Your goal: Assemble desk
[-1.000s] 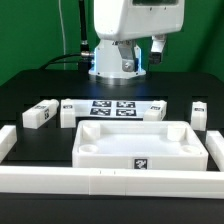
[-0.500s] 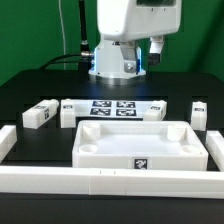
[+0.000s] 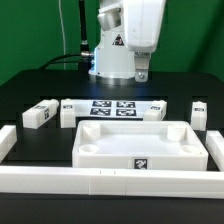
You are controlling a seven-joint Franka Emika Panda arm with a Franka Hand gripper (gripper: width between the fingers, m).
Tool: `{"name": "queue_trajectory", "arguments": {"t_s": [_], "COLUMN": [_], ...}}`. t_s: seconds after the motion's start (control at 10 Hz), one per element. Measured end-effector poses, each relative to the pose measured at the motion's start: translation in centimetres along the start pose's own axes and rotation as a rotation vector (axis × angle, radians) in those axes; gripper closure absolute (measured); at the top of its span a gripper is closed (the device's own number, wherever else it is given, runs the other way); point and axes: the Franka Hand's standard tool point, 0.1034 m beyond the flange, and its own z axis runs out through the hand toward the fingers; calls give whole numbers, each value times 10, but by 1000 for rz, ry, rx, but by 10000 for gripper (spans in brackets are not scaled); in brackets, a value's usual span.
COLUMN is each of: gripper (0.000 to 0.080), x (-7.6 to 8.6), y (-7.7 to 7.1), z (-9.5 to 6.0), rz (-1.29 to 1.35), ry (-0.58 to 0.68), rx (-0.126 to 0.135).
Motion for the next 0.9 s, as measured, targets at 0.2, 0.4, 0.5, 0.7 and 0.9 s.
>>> {"name": "queue_trajectory", "arguments": {"t_s": [0.2,0.4,0.5,0.7,0.9], "gripper": [150,150,150,150,150], "x": [-5,-14,-18,-23,-24], "y": [-7,-23,-32,-37,-37], "z": [6,21,31,42,43], "rz": [-89,-191,-198,-198,-197], "ry": [13,15,18,20,19], "rx": [-13,-28,-18,3,4]}}
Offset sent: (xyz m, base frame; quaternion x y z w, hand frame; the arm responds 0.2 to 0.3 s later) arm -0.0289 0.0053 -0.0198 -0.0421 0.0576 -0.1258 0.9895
